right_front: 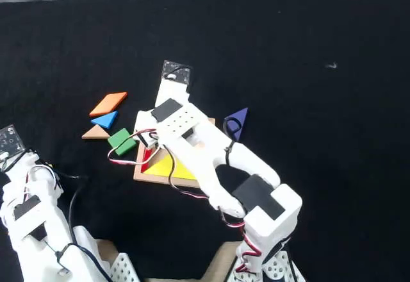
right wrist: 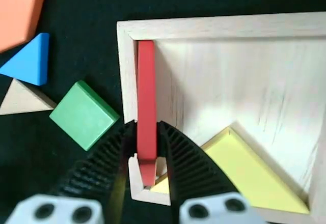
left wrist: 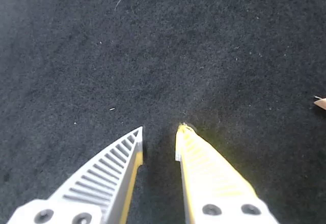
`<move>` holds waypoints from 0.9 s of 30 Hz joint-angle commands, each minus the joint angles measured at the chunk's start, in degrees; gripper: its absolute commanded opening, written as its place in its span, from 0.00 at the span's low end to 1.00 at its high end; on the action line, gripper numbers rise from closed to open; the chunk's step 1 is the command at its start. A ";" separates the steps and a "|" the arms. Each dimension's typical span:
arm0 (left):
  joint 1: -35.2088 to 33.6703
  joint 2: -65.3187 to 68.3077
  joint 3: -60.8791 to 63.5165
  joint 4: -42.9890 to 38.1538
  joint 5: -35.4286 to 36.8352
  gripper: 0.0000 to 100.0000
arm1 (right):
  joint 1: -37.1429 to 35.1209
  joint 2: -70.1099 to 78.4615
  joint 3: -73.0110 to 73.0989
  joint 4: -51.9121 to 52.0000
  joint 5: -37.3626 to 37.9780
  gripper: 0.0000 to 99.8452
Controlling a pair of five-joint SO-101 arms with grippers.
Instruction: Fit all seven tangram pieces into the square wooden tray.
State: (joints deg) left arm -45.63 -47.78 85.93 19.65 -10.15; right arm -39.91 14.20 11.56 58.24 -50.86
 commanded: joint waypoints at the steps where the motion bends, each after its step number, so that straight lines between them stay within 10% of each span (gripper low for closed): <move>1: 0.75 -0.97 -0.66 -0.88 0.44 0.12 | 0.62 -1.27 -0.31 -0.97 2.20 0.02; 11: 0.75 -0.97 -0.57 -0.88 0.44 0.12 | 1.23 -1.63 -0.31 0.88 4.92 0.14; 27: 0.75 -0.97 -0.48 -0.88 0.44 0.12 | 13.89 -7.87 0.04 8.97 29.54 0.13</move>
State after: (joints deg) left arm -45.63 -47.78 85.93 19.65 -10.15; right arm -28.31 9.89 11.91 66.33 -27.03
